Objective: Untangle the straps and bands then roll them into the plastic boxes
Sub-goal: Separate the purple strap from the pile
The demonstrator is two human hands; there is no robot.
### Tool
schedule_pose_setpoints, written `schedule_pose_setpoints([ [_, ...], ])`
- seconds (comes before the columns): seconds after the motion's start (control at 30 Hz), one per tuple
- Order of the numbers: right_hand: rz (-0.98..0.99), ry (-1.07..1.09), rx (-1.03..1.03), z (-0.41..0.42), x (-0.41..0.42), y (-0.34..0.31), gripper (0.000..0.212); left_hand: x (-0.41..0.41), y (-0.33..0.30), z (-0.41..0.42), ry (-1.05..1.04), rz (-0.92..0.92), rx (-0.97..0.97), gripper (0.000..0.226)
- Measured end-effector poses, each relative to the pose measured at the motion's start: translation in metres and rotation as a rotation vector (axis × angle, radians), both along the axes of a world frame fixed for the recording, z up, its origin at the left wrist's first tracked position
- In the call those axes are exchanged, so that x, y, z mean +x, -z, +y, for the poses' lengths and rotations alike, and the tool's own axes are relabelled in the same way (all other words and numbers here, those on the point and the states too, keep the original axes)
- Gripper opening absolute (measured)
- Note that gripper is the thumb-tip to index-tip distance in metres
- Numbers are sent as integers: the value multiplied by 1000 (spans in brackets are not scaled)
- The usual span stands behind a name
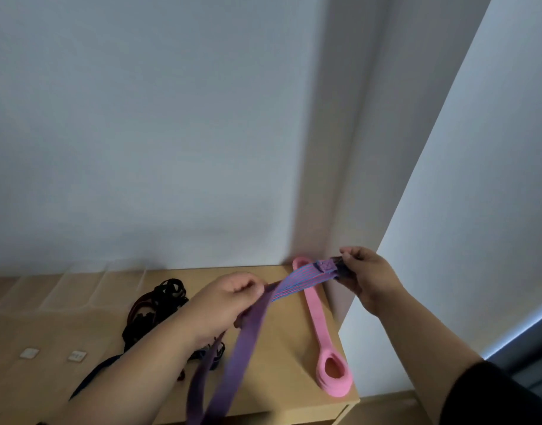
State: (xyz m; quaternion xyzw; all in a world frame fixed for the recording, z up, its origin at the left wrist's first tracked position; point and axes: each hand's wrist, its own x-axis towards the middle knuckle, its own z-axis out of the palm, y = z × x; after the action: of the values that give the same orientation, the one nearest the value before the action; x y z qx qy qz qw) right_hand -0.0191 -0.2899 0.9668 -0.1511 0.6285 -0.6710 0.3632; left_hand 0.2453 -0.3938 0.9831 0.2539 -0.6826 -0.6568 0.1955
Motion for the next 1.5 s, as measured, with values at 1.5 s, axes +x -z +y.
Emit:
schedule_pose_setpoints([
  [1.5, -215, -152, 88, -14, 38, 54, 21, -3, -4, 9, 52, 229, -138, 47],
])
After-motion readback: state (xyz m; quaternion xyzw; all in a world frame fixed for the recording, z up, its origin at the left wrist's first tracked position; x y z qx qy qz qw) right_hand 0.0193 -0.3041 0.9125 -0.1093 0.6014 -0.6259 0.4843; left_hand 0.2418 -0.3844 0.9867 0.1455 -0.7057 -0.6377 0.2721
